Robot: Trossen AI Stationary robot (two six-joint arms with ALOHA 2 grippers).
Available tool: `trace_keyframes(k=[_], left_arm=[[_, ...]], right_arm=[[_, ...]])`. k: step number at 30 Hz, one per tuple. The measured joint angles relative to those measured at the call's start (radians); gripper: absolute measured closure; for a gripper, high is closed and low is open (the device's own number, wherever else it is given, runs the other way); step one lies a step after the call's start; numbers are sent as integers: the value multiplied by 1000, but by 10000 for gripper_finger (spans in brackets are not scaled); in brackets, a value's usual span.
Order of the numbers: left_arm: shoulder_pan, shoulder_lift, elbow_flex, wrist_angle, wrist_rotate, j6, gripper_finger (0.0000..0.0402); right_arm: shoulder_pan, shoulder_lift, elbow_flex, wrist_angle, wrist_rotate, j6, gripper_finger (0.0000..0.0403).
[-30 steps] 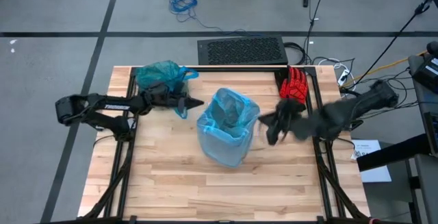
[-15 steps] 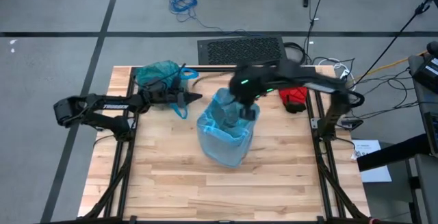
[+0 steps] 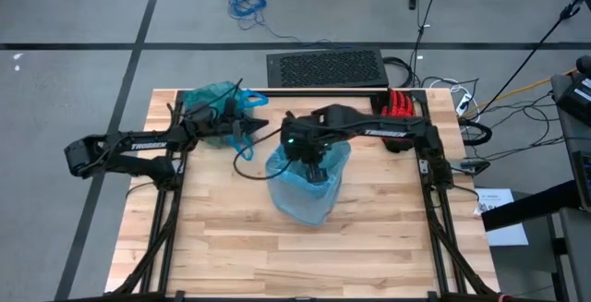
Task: Place trash/remove bag and relplace
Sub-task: Insert the new blue trash bag into the trash bin
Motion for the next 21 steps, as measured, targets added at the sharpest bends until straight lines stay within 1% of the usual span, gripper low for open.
trace_keyframes(k=[9, 21], left_arm=[[20, 0, 0, 1, 27, 16, 402], [19, 0, 0, -4, 30, 26, 402]], right_arm=[[-4, 109, -1, -18, 9, -41, 403], [-24, 155, -1, 13, 5, -40, 403]])
